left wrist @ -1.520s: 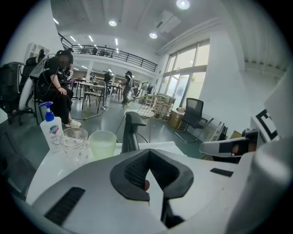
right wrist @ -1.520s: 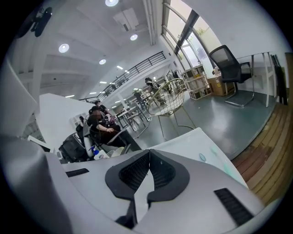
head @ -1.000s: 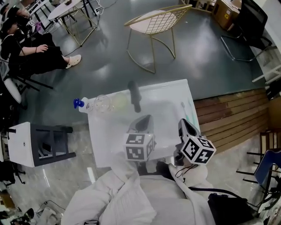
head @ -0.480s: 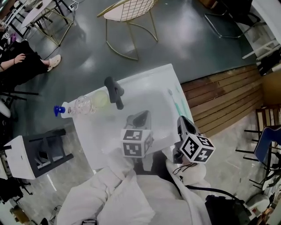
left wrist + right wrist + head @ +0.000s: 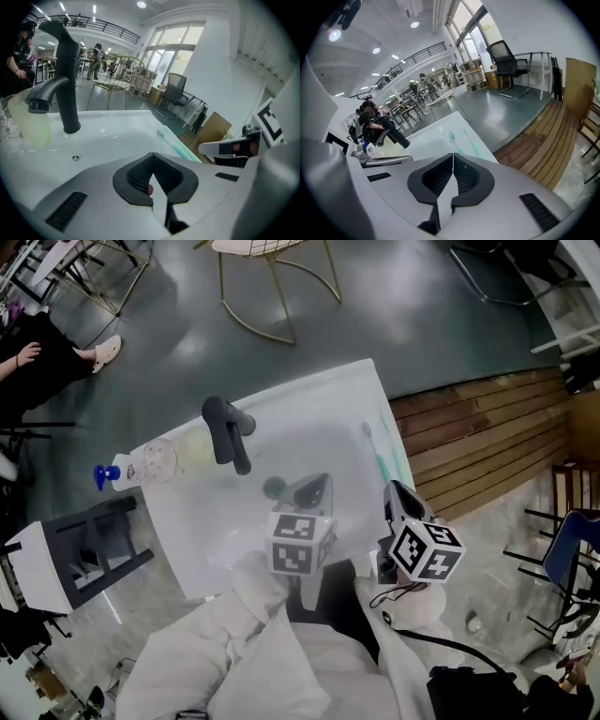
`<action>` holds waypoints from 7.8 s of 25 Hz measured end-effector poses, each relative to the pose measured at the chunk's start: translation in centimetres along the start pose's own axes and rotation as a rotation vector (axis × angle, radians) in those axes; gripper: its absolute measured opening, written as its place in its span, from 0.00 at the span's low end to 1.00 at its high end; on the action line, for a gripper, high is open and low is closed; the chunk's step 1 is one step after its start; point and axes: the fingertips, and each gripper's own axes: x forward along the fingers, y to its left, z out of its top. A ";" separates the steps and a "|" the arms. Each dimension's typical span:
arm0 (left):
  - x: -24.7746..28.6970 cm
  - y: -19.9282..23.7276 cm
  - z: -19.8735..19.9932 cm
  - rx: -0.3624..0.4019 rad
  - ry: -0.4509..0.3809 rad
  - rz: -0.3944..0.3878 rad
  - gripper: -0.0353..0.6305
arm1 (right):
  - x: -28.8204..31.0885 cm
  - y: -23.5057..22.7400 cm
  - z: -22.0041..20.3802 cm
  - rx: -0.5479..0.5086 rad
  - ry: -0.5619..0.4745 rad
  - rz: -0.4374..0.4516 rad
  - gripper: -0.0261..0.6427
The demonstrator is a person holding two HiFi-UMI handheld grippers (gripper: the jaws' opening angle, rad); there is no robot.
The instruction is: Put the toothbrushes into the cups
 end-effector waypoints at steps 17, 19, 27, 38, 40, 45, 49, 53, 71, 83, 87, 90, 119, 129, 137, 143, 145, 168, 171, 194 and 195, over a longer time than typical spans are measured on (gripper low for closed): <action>2.2 1.6 0.7 -0.053 -0.002 0.029 0.05 | 5.1 0.6 0.9 -0.301 0.193 0.033 0.08; 2.2 1.9 0.8 -0.065 -0.008 0.036 0.05 | 5.4 0.6 1.1 -0.327 0.203 0.038 0.08; 2.4 2.6 1.1 -0.110 -0.031 0.047 0.05 | 6.2 0.0 0.5 -0.430 0.297 0.008 0.17; 2.1 3.7 1.0 -0.141 -0.039 0.066 0.05 | 7.6 -0.2 -0.3 -0.515 0.415 -0.014 0.17; 2.0 3.9 0.9 -0.147 -0.039 0.069 0.05 | 7.8 -0.3 -0.4 -0.525 0.430 -0.024 0.17; 1.7 4.2 0.7 -0.154 -0.039 0.075 0.05 | 8.0 -0.4 -0.6 -0.536 0.444 -0.047 0.16; 1.5 4.3 0.5 -0.154 -0.039 0.077 0.05 | 8.0 -0.5 -0.6 -0.534 0.442 -0.051 0.13; 1.3 4.3 0.3 -0.154 -0.037 0.081 0.05 | 8.2 -0.4 -0.5 -0.531 0.442 -0.046 0.12; -1.1 3.9 -0.5 -0.132 -0.056 0.123 0.05 | 5.8 2.2 0.0 -0.428 0.337 0.055 0.11; -5.7 4.3 -1.4 -0.146 -0.123 0.200 0.05 | 2.4 6.0 0.2 -0.423 0.251 0.167 0.11; -7.8 4.9 -1.5 -0.169 -0.160 0.235 0.05 | 1.2 7.6 0.3 -0.444 0.229 0.196 0.11; -9.2 5.3 -1.3 -0.177 -0.193 0.264 0.05 | 0.7 9.1 0.4 -0.464 0.213 0.230 0.11; -23.4 14.2 -3.7 -0.355 -0.404 0.580 0.05 | -1.1 28.5 -3.1 -0.713 0.194 0.619 0.11; -27.1 18.3 -3.6 -0.403 -0.450 0.650 0.05 | -0.3 34.7 -3.8 -0.765 0.208 0.701 0.11; -28.9 21.0 -1.9 -0.404 -0.489 0.662 0.05 | 0.5 38.5 -3.1 -0.784 0.195 0.725 0.11; -29.2 22.5 -0.9 -0.386 -0.493 0.649 0.05 | 1.7 39.7 -2.3 -0.768 0.178 0.707 0.11; -29.2 23.2 -0.3 -0.373 -0.490 0.640 0.05 | 2.3 40.1 -1.8 -0.754 0.169 0.699 0.11; -22.8 27.4 10.6 -0.154 -0.435 0.309 0.05 | 10.2 42.1 5.8 -0.506 -0.075 0.490 0.11; -21.7 27.4 10.7 -0.159 -0.414 0.282 0.05 | 11.2 41.6 5.7 -0.492 -0.079 0.464 0.11; -18.9 27.8 8.8 -0.210 -0.347 0.251 0.05 | 14.1 39.0 2.1 -0.624 0.080 0.308 0.20; -18.9 27.8 8.8 -0.207 -0.351 0.253 0.05 | 14.0 39.0 2.2 -0.625 0.078 0.305 0.20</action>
